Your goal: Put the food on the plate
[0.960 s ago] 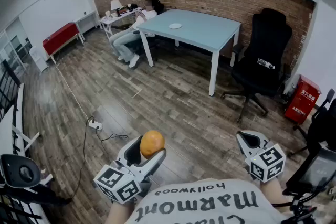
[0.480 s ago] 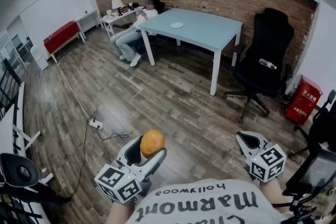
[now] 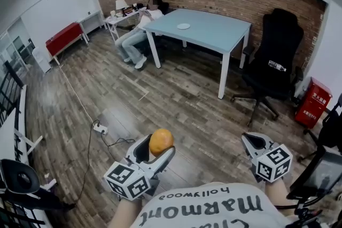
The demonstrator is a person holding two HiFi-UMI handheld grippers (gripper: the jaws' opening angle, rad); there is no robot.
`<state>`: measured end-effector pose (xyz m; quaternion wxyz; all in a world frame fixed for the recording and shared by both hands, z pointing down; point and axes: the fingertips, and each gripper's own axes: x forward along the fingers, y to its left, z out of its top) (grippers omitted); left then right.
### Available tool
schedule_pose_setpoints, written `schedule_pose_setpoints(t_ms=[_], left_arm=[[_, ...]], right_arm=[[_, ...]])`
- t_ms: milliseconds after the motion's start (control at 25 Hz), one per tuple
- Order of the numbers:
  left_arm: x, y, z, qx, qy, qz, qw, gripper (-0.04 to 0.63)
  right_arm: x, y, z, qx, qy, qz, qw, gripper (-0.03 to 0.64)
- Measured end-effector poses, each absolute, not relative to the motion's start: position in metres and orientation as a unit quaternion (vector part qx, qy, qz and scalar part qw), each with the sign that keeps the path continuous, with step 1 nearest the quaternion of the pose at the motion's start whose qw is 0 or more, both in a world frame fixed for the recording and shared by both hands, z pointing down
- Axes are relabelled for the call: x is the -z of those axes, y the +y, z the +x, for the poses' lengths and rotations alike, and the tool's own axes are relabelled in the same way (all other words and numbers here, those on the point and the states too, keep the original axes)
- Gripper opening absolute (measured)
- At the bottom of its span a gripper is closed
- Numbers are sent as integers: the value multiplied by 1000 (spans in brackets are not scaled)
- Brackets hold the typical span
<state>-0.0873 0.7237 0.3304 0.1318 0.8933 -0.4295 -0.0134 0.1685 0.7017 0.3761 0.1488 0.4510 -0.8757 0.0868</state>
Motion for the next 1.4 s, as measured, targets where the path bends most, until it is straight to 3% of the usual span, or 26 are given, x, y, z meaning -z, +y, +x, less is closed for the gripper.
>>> schedule_pose_setpoints(t_ms=[440, 800, 960, 1400], left_arm=[[-341, 656, -75, 9, -405, 906, 127, 350], [-332, 571, -79, 16, -447, 884, 139, 350], [-328, 531, -77, 50, -459, 875, 147, 350], [-335, 421, -72, 67, -493, 853, 158, 350]], right_arm=[[-407, 643, 131, -112, -889, 415, 159, 9], [-408, 533, 122, -136, -903, 375, 162, 9], [-418, 486, 141, -123, -900, 374, 189, 9], [-430, 380, 179, -134, -902, 372, 175, 9]])
